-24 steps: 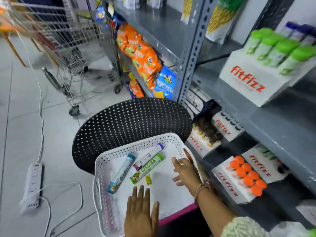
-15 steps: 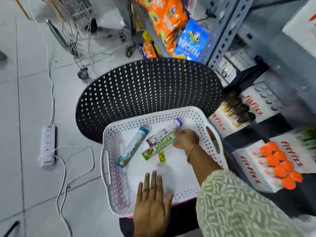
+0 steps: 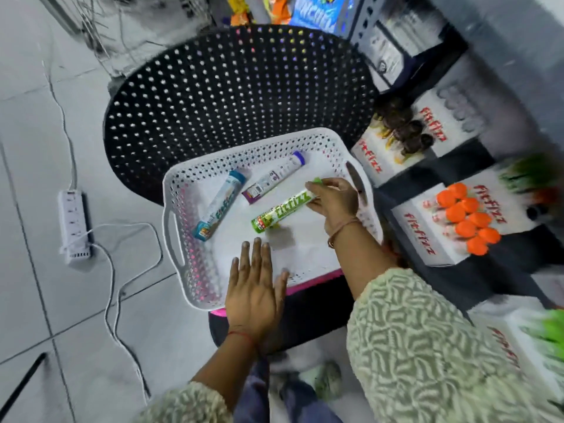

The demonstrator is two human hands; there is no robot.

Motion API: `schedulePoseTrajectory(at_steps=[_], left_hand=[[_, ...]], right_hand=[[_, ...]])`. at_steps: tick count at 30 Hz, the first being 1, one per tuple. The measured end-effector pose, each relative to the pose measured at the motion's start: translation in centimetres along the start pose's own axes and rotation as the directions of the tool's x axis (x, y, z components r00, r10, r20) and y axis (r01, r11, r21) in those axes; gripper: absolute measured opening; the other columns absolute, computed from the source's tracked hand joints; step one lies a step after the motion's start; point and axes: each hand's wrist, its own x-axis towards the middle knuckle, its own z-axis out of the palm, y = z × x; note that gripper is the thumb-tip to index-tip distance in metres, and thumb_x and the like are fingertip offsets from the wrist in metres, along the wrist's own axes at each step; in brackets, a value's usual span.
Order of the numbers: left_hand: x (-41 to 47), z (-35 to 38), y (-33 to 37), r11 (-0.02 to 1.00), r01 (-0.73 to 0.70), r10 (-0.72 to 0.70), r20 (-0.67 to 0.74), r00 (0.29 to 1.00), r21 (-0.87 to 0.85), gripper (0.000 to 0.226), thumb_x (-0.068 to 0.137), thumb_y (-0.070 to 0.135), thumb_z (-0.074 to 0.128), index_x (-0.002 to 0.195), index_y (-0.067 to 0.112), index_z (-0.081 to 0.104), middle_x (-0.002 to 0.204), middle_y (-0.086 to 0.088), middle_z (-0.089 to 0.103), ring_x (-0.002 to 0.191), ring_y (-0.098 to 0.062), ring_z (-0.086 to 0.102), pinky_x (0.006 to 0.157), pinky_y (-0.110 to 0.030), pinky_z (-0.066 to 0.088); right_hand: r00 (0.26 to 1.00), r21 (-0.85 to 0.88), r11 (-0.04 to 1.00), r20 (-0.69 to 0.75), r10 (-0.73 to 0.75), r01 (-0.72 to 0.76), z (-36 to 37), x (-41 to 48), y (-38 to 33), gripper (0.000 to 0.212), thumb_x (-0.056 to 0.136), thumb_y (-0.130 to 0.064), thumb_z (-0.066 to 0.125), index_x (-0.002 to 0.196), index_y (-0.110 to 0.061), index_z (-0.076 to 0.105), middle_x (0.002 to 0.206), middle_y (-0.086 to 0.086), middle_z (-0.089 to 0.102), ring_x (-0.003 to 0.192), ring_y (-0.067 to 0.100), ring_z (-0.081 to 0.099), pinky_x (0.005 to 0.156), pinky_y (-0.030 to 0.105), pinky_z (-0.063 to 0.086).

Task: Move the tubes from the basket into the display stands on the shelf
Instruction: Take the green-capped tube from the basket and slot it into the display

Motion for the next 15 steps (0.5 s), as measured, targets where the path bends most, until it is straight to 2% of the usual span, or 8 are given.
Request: schedulePoseTrajectory(at_steps=[3, 6, 9, 12, 15], left_hand=[[-0.1, 0.1, -0.1, 1.000, -0.015, 0.015, 0.013, 1.000, -0.013, 0.075, 0.095, 0.051, 0.003, 0.131, -0.003, 0.041, 0.137, -0.023, 0.043, 0.129, -0.039, 0.035, 0.106, -0.042, 0.018], [0.0, -0.1, -0.1, 0.998, 0.015, -0.013, 0.026, 1.000, -0.060, 0.085, 0.090, 0.058, -0.003, 0.133, -0.003, 0.037, 0.141, -0.022, 0.038, 0.132, -0.036, 0.030, 0.107, -0.047, 0.023], [0.3, -0.6, 2.3, 0.991, -0.033, 0.035, 0.017, 0.999, -0.128, 0.082, 0.089, 0.057, 0.008, 0.133, -0.005, 0.036, 0.142, -0.025, 0.035, 0.133, -0.036, 0.027, 0.107, -0.051, 0.024], [1.0, -1.9, 8.3, 0.962, -0.222, 0.224, -0.007, 0.975, -0.157, 0.078, 0.093, 0.052, 0.008, 0.127, -0.009, 0.042, 0.135, -0.029, 0.043, 0.126, -0.041, 0.037, 0.103, -0.046, 0.022], [1.3, -3.6, 16.1, 0.877, -0.443, 0.433, -0.093, 0.897, -0.186, 0.067, 0.097, 0.043, 0.012, 0.126, -0.009, 0.043, 0.132, -0.029, 0.047, 0.126, -0.037, 0.035, 0.101, -0.041, 0.019]], right_hand=[[0.995, 0.065, 0.993, -0.032, -0.098, 0.100, -3.7, -3.8, -2.5, 0.024, 0.074, 0.002, 0.070, 0.071, -0.016, 0.055, 0.088, 0.015, 0.062, 0.078, 0.028, 0.061, 0.057, 0.028, 0.056], [0.968, 0.099, 0.966, -0.096, -0.232, 0.241, -8.6, -7.7, -5.0, 0.020, 0.074, 0.005, 0.068, 0.084, -0.009, 0.057, 0.076, 0.005, 0.061, 0.066, 0.017, 0.059, 0.052, 0.022, 0.055], [0.894, 0.036, 0.916, -0.235, -0.381, 0.399, -14.4, -11.5, -7.3, 0.026, 0.070, 0.005, 0.071, 0.072, -0.019, 0.060, 0.070, 0.003, 0.063, 0.062, 0.015, 0.059, 0.059, 0.030, 0.054], [0.804, -0.026, 0.867, -0.360, -0.473, 0.498, -20.9, -15.5, -9.5, 0.029, 0.066, 0.002, 0.073, 0.066, -0.024, 0.061, 0.069, 0.000, 0.065, 0.061, 0.011, 0.062, 0.062, 0.030, 0.054], [0.725, -0.090, 0.838, -0.457, -0.515, 0.538, -26.2, -19.4, -11.1, 0.025, 0.062, -0.006, 0.076, 0.064, -0.028, 0.063, 0.069, -0.002, 0.066, 0.069, 0.021, 0.062, 0.072, 0.044, 0.053]])
